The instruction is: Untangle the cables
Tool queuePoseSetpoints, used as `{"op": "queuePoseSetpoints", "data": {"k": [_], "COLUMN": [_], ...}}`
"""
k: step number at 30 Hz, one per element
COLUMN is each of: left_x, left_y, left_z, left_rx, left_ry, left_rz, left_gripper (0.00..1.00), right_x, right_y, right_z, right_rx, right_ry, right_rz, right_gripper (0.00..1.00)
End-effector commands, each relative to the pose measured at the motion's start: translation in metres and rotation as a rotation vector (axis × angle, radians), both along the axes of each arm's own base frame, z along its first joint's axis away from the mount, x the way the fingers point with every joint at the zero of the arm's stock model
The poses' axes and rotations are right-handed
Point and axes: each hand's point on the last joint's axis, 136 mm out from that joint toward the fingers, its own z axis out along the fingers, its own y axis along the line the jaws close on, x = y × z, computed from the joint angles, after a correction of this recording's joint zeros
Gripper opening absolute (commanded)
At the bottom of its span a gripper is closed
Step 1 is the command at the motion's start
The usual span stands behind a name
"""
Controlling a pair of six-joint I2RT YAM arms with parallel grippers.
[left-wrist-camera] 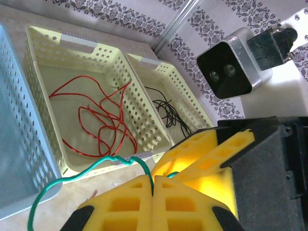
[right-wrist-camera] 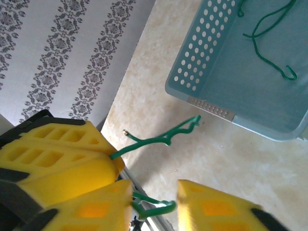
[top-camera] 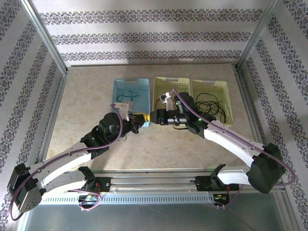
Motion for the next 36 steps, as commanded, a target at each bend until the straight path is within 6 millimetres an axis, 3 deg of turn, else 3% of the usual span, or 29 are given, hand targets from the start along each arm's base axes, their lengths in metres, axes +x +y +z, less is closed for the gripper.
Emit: {"op": "queuePoseSetpoints", "data": {"k": [1,7,11,14,18,26,31,36], "left_x": [0.002,0.002,0.008,0.010,0.008,-0.009,-0.004,0.002], "left_y": [-0.001,0.002,0.024,0.048,0.058,0.013,0.008,-0.001], "left_z": [0.020,0.015,0.008,0.008,0.011,0.006,-0.001,-0.005], "left_rx": [-0.059,-0.041,-0.020,-0.037,-0.063,0.029,0.019,-0.015], "left_ry": [-0.068,-0.055,-0.038,-0.036,-0.036,-0.022,-0.019,-0.011], "left_rz": [-0.007,0.004,0.120,0.216,0.210,-0.081,-0.086,-0.096], "left_gripper": [0.00,0.03,0.53,0.69,0.71,0.71,0.71,0.60], "right_x": [0.009,0.015,0.015,0.014,0.012,0.004,0.001,-0.004], "right_y": [-0.002,-0.014,-0.027,-0.037,-0.050,-0.052,-0.051,-0.049], "right_z": [0.004,0.003,0.002,0.004,0.003,0.004,0.010,0.013], "right_rx": [-0.007,-0.022,-0.007,0.010,0.032,0.073,0.085,0.087], "right_ry": [-0.019,-0.040,-0.028,-0.022,0.004,0.063,0.053,0.044], "right_rz": [-0.042,-0.092,-0.107,-0.106,-0.110,-0.056,-0.035,-0.023], "right_gripper": [0.17,0.04,0.01,0.01,0.01,0.01,0.01,0.02]}}
